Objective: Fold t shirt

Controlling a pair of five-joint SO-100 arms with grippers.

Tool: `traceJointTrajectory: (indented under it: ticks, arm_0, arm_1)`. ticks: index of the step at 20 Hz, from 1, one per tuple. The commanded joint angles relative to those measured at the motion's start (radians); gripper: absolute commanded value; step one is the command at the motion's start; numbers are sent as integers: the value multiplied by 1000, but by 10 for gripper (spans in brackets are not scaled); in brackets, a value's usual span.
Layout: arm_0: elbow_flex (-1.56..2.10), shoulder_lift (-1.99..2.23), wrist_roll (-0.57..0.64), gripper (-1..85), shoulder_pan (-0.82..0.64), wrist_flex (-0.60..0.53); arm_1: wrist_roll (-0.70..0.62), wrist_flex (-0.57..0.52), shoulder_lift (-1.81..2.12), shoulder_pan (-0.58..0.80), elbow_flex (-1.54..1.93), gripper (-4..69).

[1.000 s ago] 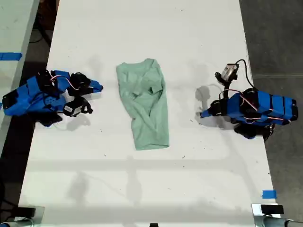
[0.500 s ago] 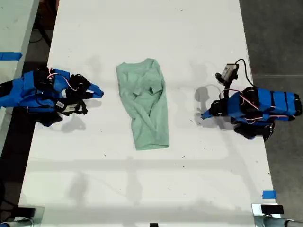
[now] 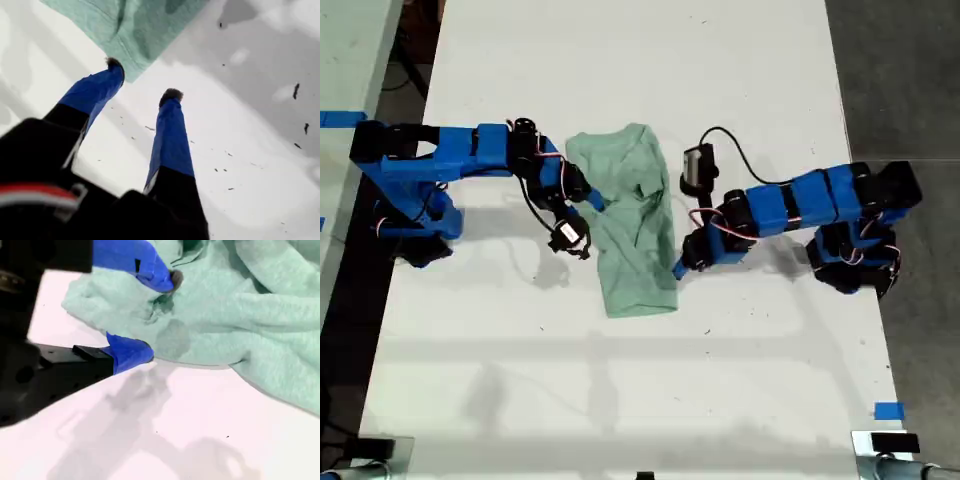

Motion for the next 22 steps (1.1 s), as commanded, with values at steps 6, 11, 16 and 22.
traceJointTrajectory:
  ticks: [6,11,16,22]
  arm_0:
    - [-133,-195,-6,219,129,-97]
    - [-281,-422,0,236,146,-107]
    - [-330,-529,-9,232,150,-107]
    - [-331,-572,-23,78,143,-101]
  arm_1:
    - [46,37,-143,-28,-199,176]
    - [49,52,-152,-21,-206,169]
    - [44,91,-143,-21,-229,160]
    - [54,84,-198,-41,-295,155]
